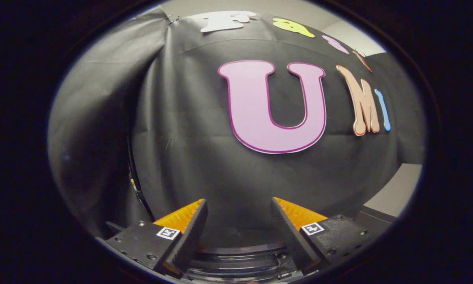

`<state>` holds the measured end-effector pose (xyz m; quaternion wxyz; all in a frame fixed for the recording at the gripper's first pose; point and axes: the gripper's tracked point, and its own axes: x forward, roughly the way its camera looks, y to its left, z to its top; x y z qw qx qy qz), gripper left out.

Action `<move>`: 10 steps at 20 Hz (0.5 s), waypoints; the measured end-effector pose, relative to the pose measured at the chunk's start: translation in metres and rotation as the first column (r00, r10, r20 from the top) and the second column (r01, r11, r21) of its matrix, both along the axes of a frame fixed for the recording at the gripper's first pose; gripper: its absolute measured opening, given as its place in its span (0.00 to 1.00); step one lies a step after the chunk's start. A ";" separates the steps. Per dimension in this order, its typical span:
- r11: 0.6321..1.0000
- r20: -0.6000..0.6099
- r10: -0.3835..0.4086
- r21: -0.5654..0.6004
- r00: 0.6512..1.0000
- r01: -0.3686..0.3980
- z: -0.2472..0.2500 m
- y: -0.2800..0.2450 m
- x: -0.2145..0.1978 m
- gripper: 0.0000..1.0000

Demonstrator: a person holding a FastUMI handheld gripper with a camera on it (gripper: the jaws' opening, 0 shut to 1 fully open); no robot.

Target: Put the clothes into the washing machine and then close the washing machine lid.

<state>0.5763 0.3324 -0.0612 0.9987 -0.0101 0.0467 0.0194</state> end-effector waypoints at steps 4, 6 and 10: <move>0.999 -0.040 0.042 -0.013 0.998 -0.043 -0.018 0.002 -0.002 0.96; 0.998 0.024 0.059 -0.015 0.998 -0.058 -0.011 0.003 -0.007 0.96; 0.999 -0.001 0.043 -0.008 0.999 -0.043 -0.012 0.000 -0.014 0.97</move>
